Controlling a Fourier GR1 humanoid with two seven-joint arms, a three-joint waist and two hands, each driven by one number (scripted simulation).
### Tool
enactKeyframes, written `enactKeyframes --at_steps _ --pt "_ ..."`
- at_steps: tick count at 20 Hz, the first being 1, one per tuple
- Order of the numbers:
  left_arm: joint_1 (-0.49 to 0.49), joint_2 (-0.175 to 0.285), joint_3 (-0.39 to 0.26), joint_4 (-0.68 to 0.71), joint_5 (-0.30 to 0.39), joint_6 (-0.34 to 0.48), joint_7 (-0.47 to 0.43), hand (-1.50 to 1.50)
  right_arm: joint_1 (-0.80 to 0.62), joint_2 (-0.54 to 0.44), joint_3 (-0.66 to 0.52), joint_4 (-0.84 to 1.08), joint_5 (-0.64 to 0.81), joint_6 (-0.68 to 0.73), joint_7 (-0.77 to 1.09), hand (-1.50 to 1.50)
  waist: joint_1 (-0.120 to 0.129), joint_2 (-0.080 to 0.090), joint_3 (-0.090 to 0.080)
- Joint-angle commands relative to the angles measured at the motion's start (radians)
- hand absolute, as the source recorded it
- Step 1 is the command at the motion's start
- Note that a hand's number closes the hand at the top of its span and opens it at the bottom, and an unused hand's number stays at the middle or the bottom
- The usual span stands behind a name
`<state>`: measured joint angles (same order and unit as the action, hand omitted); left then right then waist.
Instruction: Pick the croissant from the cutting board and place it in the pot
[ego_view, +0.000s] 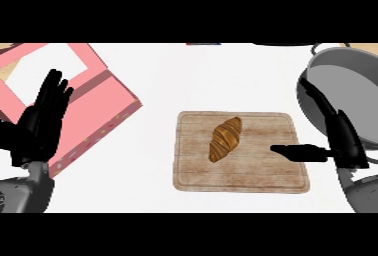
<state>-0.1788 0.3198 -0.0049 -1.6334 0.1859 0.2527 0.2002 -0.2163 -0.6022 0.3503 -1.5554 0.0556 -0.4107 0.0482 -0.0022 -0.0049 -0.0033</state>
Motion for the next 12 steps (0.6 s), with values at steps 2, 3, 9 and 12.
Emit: enactKeyframes --at_steps 2,3,9,12 --pt "-0.024 -0.006 0.0 0.013 -0.007 0.003 0.003 0.0 -0.077 -0.103 0.127 -0.099 0.047 0.195 0.308 -1.5 0.004 0.001 -0.002" --pt "-0.058 0.013 0.012 0.014 0.005 -0.008 0.033 0.0 -0.133 -0.1 0.147 -0.101 0.062 0.222 0.397 -1.5 0.012 0.002 -0.002" --pt "-0.022 -0.025 -0.001 0.049 -0.014 -0.012 -0.034 0.0 -0.303 0.026 0.268 -0.093 0.098 0.374 0.705 -1.5 0.02 0.007 0.001" --pt "-0.047 0.024 0.057 0.042 0.019 -0.052 0.0 0.0 -0.326 0.088 0.255 -0.088 0.081 0.434 0.782 -1.5 0.009 0.005 0.002"
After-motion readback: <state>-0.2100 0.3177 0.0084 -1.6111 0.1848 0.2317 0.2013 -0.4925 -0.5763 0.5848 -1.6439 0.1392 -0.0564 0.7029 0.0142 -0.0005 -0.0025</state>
